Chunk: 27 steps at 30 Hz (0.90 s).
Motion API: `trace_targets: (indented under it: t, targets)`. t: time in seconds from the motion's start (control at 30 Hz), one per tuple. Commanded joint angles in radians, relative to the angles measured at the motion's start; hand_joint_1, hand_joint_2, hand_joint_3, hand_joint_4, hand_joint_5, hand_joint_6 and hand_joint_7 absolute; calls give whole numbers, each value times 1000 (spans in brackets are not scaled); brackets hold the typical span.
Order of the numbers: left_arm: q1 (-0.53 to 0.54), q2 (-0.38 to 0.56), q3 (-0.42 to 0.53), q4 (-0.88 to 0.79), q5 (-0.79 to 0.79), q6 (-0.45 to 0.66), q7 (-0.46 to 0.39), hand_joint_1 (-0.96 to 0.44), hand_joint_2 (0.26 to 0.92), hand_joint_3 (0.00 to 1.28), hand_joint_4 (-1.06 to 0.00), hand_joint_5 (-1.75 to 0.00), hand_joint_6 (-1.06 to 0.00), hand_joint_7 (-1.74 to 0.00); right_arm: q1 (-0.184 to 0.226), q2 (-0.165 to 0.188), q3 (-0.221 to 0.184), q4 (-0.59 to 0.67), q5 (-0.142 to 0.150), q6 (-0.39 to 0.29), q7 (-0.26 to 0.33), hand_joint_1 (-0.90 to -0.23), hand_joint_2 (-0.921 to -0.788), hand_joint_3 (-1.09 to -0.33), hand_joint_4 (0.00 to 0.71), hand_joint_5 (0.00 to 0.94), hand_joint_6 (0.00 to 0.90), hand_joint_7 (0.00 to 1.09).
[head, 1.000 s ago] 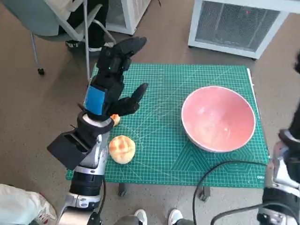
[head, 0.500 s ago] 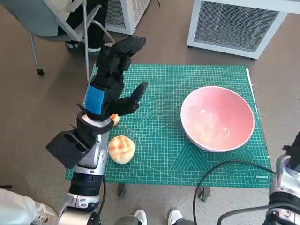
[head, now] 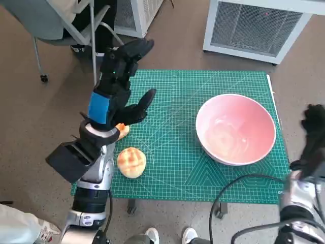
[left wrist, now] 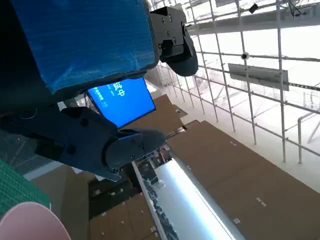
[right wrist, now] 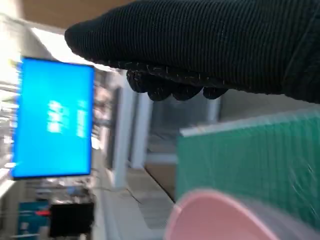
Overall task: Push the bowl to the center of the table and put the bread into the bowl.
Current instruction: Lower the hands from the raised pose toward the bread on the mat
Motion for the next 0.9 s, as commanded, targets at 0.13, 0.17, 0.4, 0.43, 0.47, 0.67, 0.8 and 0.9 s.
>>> trace_targets:
  t: [0.13,0.17,0.4,0.43,0.47,0.67,0.8,0.9]
  targets:
    - [27,18,14,-46,-11,19,2,-291,765,611,1,-656,1,-862,-20,49,6,36,12,86,18,-469,-921,-812,240,6,86,432]
    - [30,21,15,-52,-10,20,3,-290,765,611,1,-657,1,-862,-25,58,3,37,18,94,24,-468,-921,-812,240,6,86,432]
    - [53,31,22,-89,-7,32,6,-279,764,609,1,-659,1,-866,-50,93,0,49,17,136,34,-464,-921,-818,247,9,100,440]
    - [56,32,24,-93,-7,35,7,-278,763,609,1,-659,1,-866,-54,97,2,50,15,142,34,-463,-921,-820,250,10,103,443]
    - [58,34,25,-96,-6,37,8,-278,763,609,1,-658,1,-866,-59,103,4,51,13,147,34,-462,-921,-821,253,11,104,444]
    - [70,45,33,-110,-8,46,10,-274,764,608,1,-655,1,-866,-88,136,8,53,11,165,45,-471,-921,-826,258,11,113,457]
    - [80,50,39,-122,-7,51,13,-271,765,608,1,-648,1,-864,-107,154,11,55,7,178,51,-474,-921,-828,250,6,110,464]
    - [89,52,42,-137,-3,57,17,-270,767,607,1,-645,1,-862,-119,163,17,56,1,186,48,-483,-921,-832,252,7,104,467]
